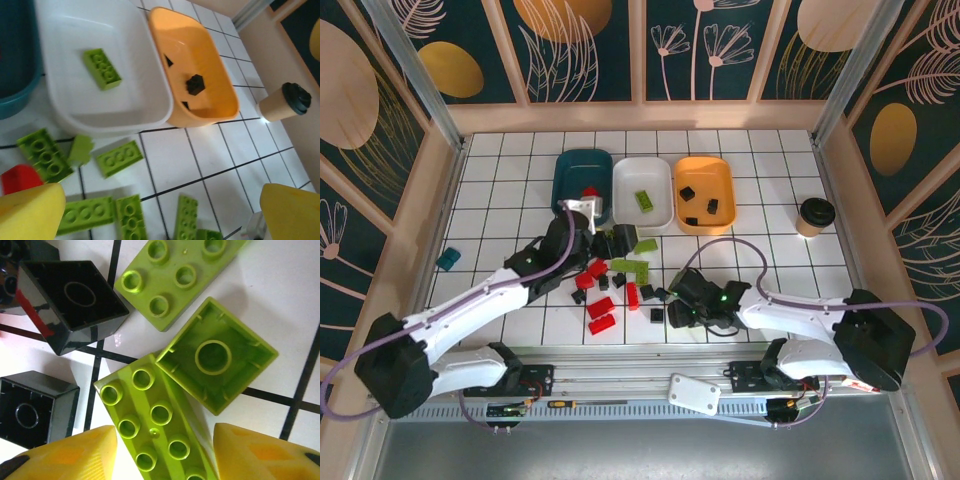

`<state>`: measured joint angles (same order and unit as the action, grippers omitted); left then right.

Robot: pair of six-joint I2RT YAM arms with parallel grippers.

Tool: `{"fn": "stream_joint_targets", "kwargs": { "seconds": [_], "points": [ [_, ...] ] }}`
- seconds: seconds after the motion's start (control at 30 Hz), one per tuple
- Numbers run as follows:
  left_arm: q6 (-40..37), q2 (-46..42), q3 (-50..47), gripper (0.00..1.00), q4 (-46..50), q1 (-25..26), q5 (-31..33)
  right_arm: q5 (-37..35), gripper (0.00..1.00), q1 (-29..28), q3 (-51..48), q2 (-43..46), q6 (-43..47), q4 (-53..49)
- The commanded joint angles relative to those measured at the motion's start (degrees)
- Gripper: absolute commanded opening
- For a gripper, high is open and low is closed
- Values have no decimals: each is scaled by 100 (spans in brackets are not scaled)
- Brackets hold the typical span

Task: Sort the legos into containers by color
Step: Pick up the lego from the bottom-center of the table, then place the lego in the container.

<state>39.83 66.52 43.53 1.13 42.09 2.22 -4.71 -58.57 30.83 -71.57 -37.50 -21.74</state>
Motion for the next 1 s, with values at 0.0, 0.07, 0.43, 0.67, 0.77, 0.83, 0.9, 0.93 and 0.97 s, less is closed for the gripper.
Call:
{"fn": "stream_joint_targets", "kwargs": {
  "seconds": [0.0, 0.07, 0.43, 0.67, 0.77, 0.83, 0.9, 0.93, 0.97],
  "points": [
    [140, -454, -315, 99, 247, 14, 580, -159, 51, -51, 167, -217, 129, -250],
    [150, -625, -440, 99, 386, 14, 754, -119, 51, -51, 192, -311, 152, -218],
    [113, -1076, -803, 99, 856, 13, 1446, -112, 20, -51, 730, -86, 441, -651],
    [333, -1405, -1224, 99, 1028, 16, 1624, -141, 18, 443, 1970, 55, 1123, -594],
    [451, -1589, -1359, 99, 1132, 13, 1696, 73, 18, 973, 2525, -512, 1516, 111],
    [518, -1704, -1420, 99, 1194, 14, 1714, 209, 18, 1311, 2967, -1060, 1698, 589],
    [611, -1816, -1499, 99, 1282, 13, 1732, 336, 17, 1576, 3583, -1802, 1826, 911],
    [639, -1871, -1537, 99, 1300, 12, 1700, 352, 17, 1699, 3866, -2143, 1850, 982],
    [672, -1912, -1574, 99, 1326, 10, 1677, 359, 18, 1815, 4199, -2532, 1859, 1010]
  ]
}}
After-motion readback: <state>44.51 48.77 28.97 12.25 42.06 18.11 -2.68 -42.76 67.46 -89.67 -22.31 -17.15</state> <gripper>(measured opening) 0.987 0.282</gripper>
